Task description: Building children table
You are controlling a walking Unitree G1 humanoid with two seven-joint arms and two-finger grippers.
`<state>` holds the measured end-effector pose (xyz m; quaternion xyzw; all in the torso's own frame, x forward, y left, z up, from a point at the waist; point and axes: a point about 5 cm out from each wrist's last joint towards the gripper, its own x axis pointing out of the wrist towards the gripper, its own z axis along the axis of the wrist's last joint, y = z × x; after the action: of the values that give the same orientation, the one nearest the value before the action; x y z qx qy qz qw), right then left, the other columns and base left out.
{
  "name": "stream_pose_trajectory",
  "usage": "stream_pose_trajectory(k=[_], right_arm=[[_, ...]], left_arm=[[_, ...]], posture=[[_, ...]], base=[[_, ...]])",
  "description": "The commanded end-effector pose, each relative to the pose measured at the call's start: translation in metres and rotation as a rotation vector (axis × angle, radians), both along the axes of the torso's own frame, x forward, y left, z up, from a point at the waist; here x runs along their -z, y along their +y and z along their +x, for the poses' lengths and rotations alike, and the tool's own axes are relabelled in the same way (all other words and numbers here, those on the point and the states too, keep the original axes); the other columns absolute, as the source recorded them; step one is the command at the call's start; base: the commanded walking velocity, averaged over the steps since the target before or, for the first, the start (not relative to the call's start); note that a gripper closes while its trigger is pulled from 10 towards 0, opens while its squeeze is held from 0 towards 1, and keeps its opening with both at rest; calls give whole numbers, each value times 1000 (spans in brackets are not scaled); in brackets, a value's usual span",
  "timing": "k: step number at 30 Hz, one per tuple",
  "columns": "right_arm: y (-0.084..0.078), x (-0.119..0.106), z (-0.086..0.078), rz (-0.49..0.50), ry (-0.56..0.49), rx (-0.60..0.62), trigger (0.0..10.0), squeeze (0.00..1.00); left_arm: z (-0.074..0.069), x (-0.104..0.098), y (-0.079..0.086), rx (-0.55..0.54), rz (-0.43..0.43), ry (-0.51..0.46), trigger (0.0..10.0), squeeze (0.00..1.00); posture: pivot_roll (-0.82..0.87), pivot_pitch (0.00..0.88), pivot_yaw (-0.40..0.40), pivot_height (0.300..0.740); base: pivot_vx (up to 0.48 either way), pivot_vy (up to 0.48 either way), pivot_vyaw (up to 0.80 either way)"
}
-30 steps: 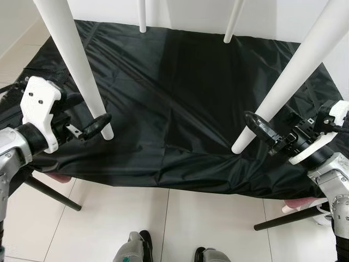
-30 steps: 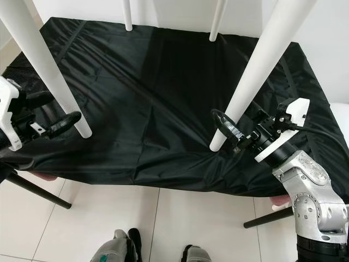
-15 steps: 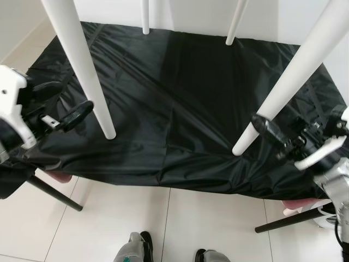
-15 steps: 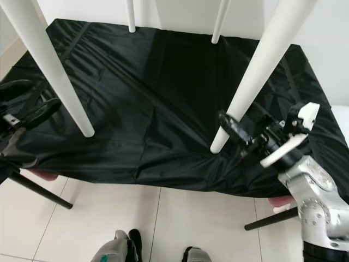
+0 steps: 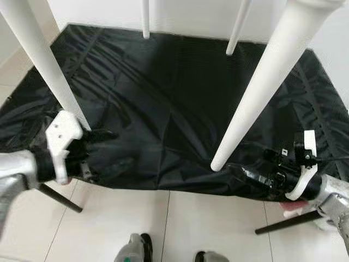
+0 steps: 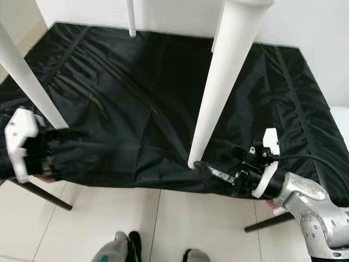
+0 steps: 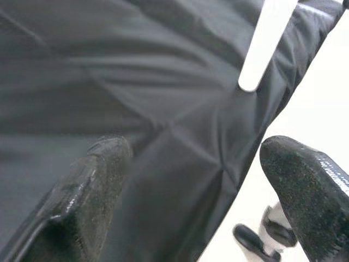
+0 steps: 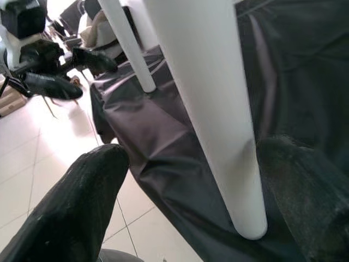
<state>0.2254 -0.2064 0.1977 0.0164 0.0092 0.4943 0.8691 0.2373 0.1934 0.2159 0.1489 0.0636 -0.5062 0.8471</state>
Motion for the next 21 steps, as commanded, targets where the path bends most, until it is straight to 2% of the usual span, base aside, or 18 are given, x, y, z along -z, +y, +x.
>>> stream_pose_trajectory(k=[1,6,10,13,15,17,21], right_arm=[[-1,2,-3,-16,9,-12,10000,0],[1,19,-21,-41,127,-117,10000,0],[0,28,-27,-61,181,-161,10000,0],[-2,32,-28,-74,206,-180,10000,0],[-5,45,-27,-113,251,-215,10000,0],[-6,49,-27,-123,263,-223,10000,0],[-3,58,-24,-144,281,-241,10000,0]], left_arm=[[0,3,-1,5,11,0,10000,0],[3,7,-2,19,-42,39,10000,0],[9,8,0,16,-33,40,10000,0],[12,8,0,34,-30,47,10000,0],[17,18,-4,89,28,59,10000,0],[18,22,-7,108,47,64,10000,0],[22,26,-14,131,42,65,10000,0]], posture=[[-42,161,15,740],[-55,163,35,740],[-59,156,45,740],[-58,154,47,740],[-58,146,49,740],[-56,145,48,740],[-53,131,40,740]], base=[[0,0,0],[0,0,0],[0,0,0],[0,0,0],[0,0,0],[0,0,0],[0,0,0]])
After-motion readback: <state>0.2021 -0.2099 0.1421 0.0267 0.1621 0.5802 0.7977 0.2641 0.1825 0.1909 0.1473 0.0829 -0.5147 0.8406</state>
